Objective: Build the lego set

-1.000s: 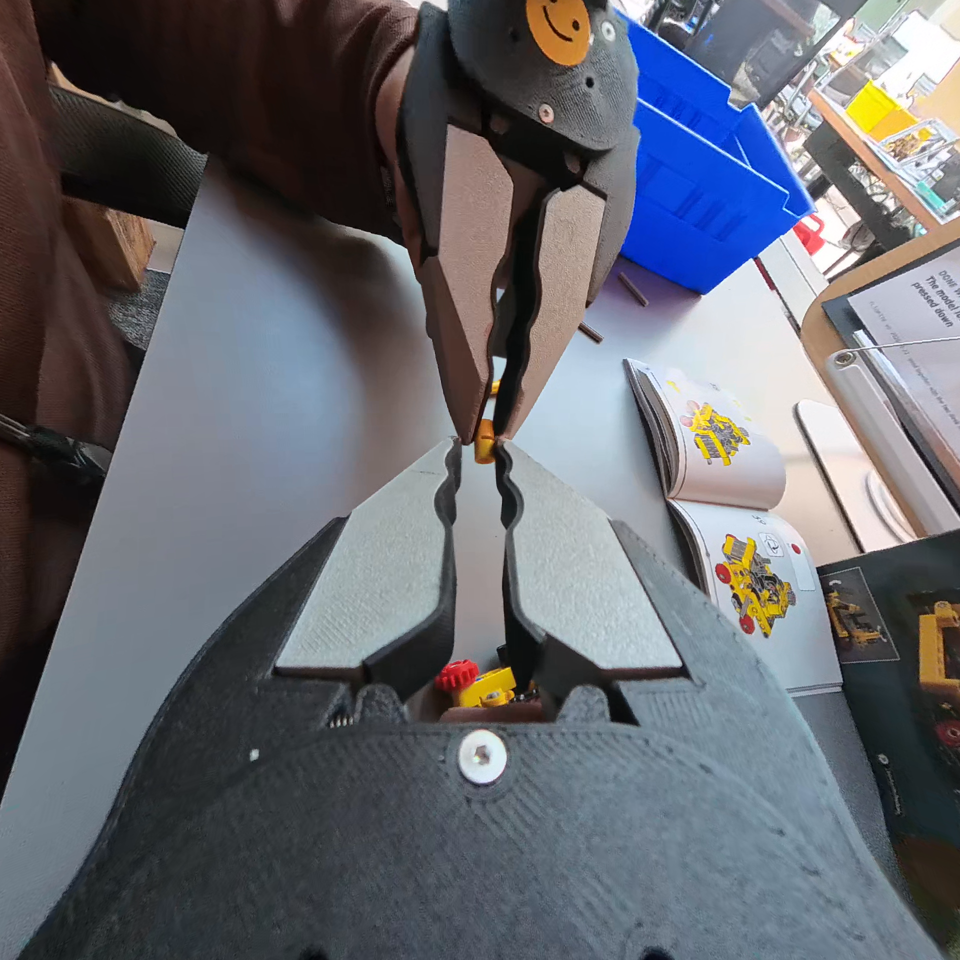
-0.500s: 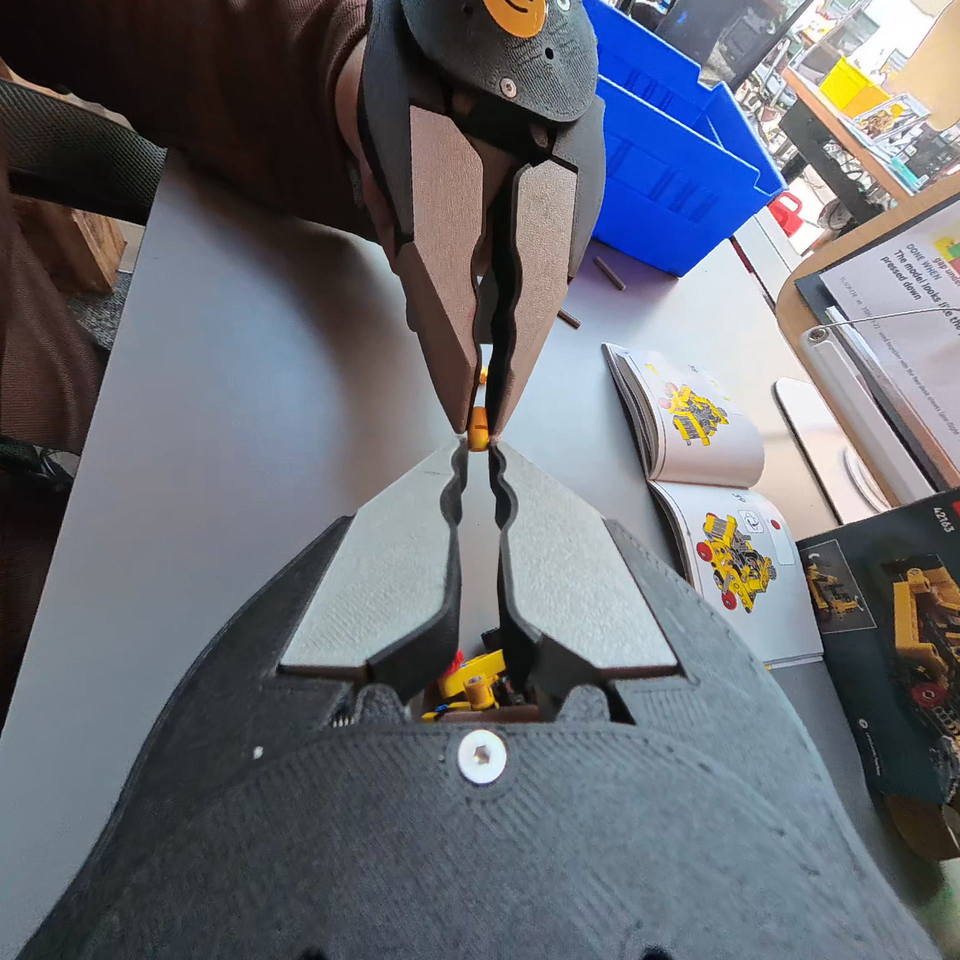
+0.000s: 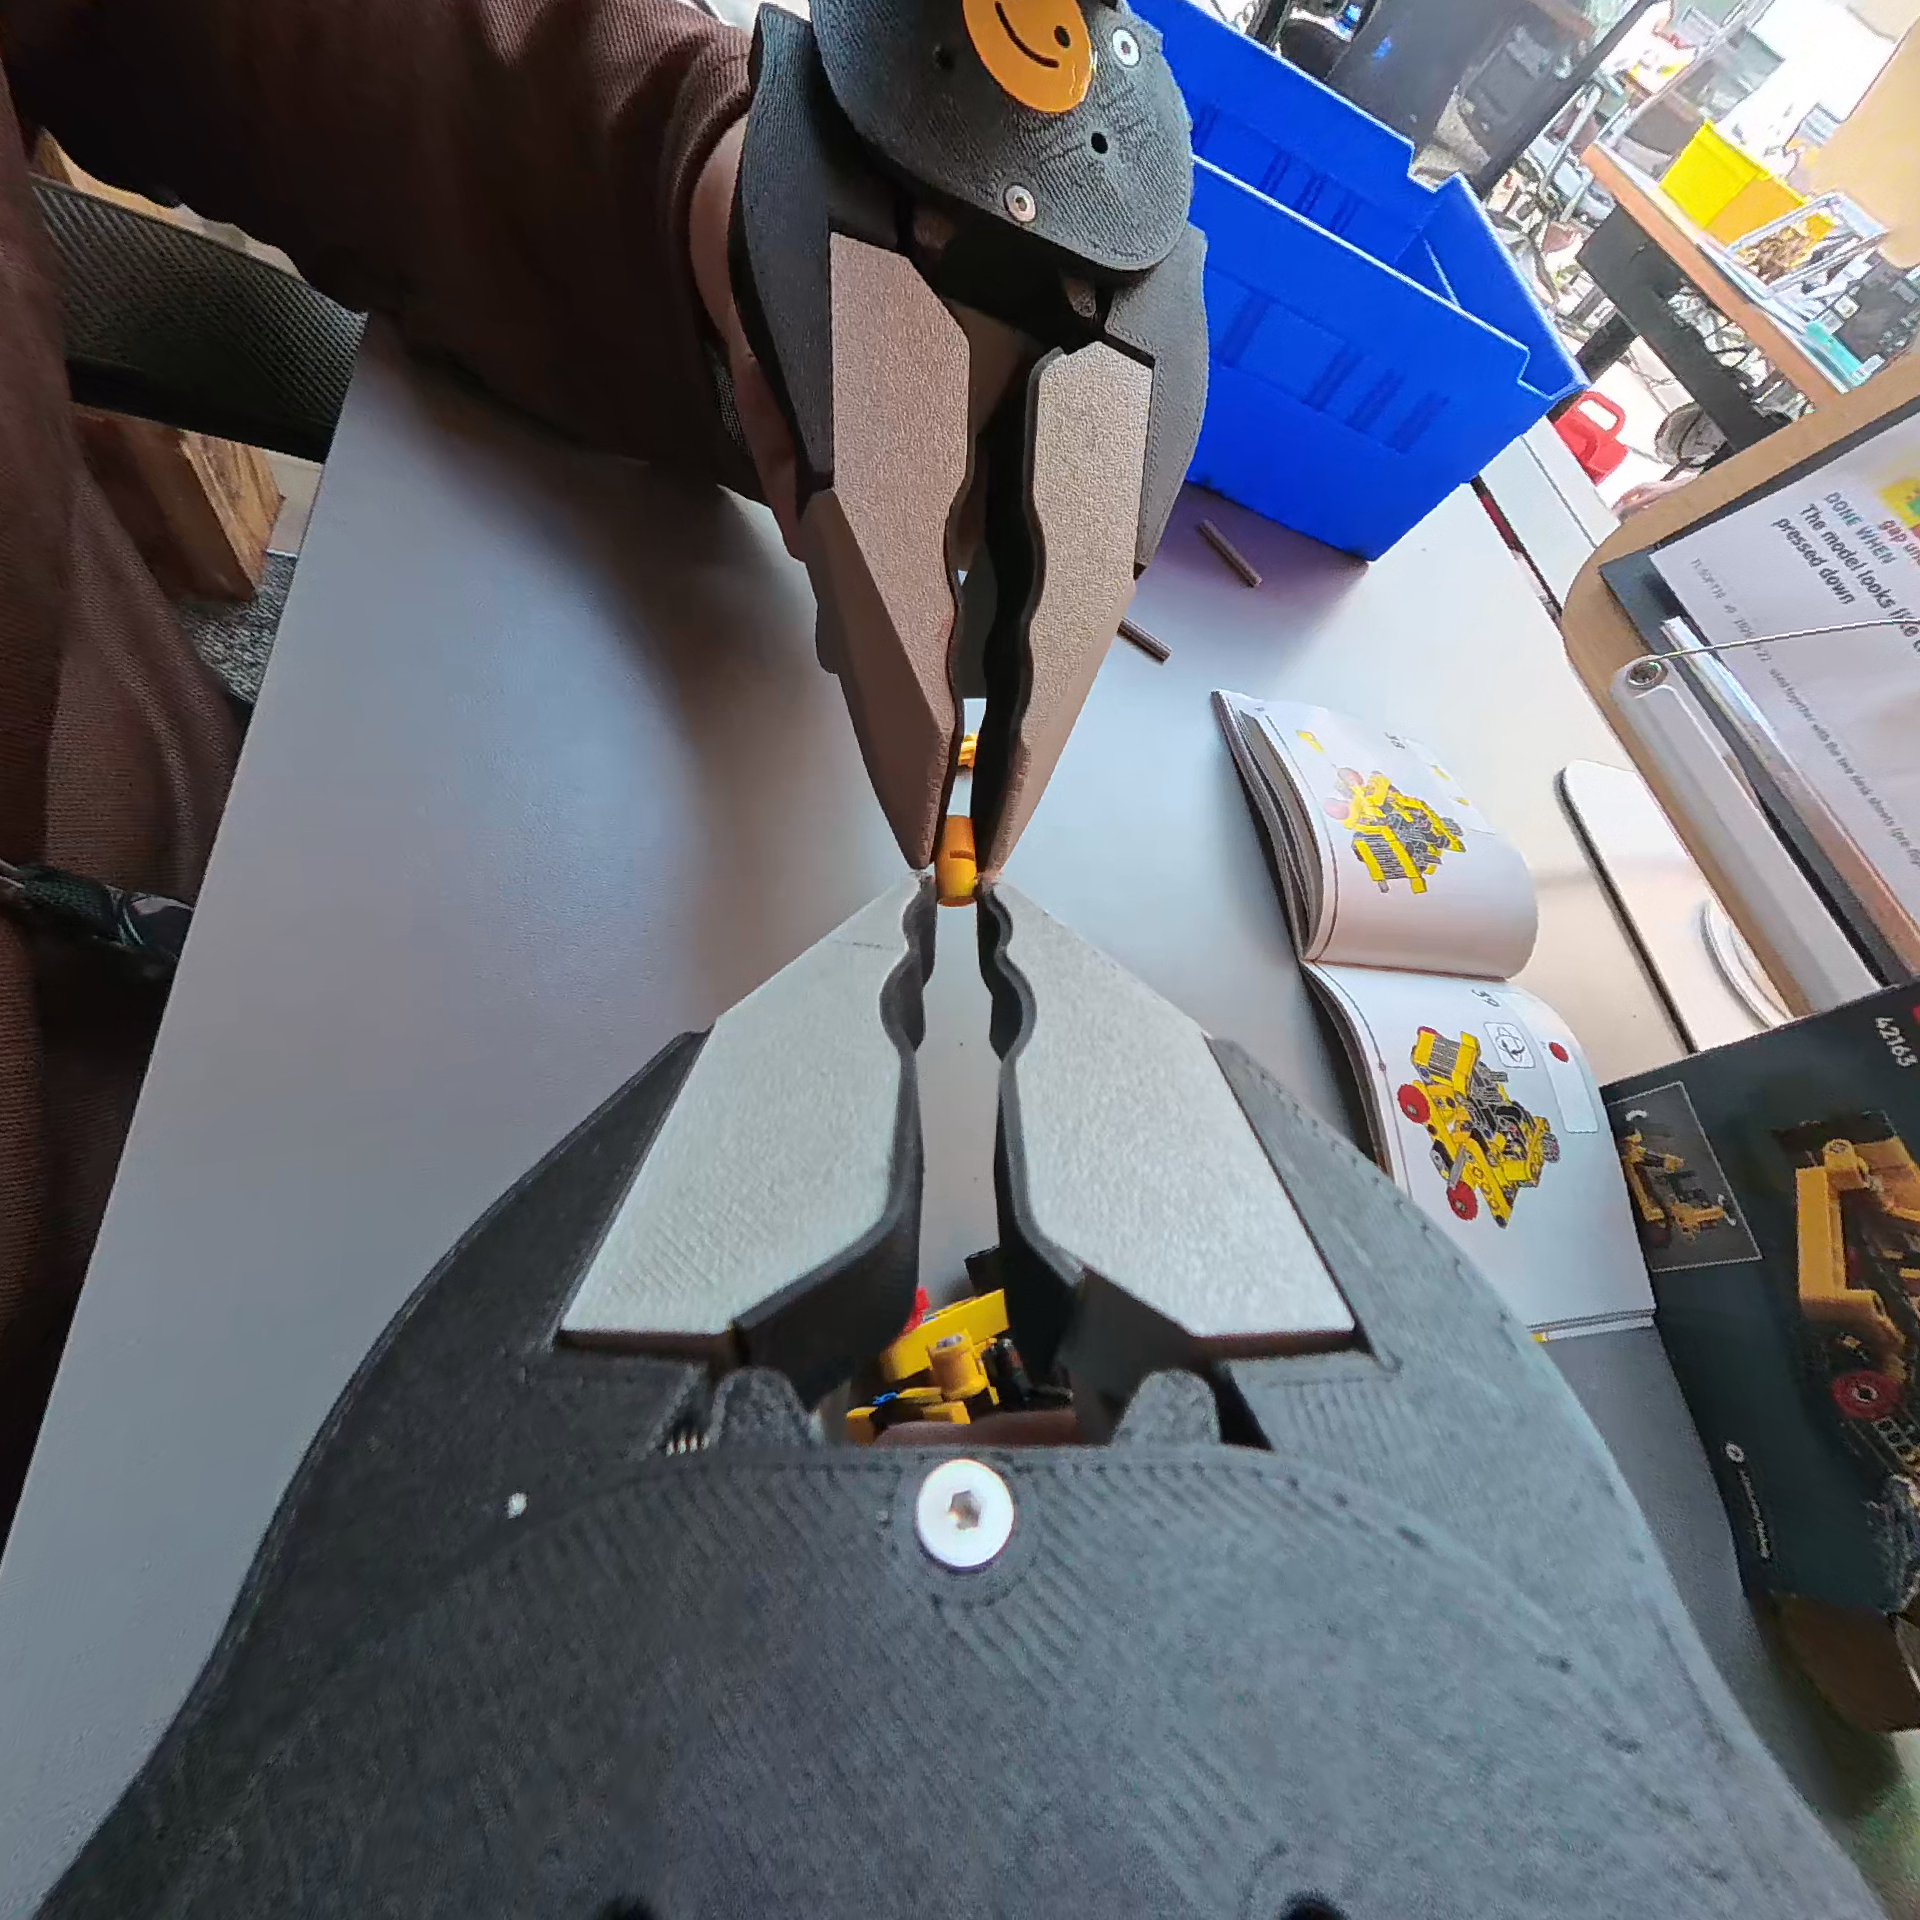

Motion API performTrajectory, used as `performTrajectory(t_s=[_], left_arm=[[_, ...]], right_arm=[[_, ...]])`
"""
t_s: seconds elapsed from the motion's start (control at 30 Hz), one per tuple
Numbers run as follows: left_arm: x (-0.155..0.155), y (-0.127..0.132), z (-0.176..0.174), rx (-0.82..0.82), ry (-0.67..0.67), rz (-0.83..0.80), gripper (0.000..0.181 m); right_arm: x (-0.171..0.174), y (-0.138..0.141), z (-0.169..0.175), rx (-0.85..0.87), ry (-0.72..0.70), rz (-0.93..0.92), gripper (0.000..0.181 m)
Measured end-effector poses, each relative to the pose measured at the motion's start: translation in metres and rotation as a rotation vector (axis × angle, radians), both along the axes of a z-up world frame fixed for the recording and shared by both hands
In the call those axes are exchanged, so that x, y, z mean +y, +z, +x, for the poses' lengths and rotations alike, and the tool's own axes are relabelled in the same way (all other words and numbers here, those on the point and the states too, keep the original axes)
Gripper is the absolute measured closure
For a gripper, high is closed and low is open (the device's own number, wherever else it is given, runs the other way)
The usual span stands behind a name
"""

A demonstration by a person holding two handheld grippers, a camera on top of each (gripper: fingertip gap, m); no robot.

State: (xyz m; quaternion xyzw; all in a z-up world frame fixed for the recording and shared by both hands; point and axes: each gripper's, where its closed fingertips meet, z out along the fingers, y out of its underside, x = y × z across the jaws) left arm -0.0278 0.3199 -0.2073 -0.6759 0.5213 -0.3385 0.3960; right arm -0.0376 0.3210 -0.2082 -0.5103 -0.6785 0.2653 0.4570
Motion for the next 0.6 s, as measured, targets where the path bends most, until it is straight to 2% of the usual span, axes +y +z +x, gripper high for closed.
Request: performTrajectory(t_s=[0.6], left_arm=[[-0.0021, 0.0022, 0.0015, -0.017, -0.007, -0.003, 0.176]], right_arm=[[-0.0013, 0.0011, 0.0020, 0.001, 0.015, 0.024, 0.177]])
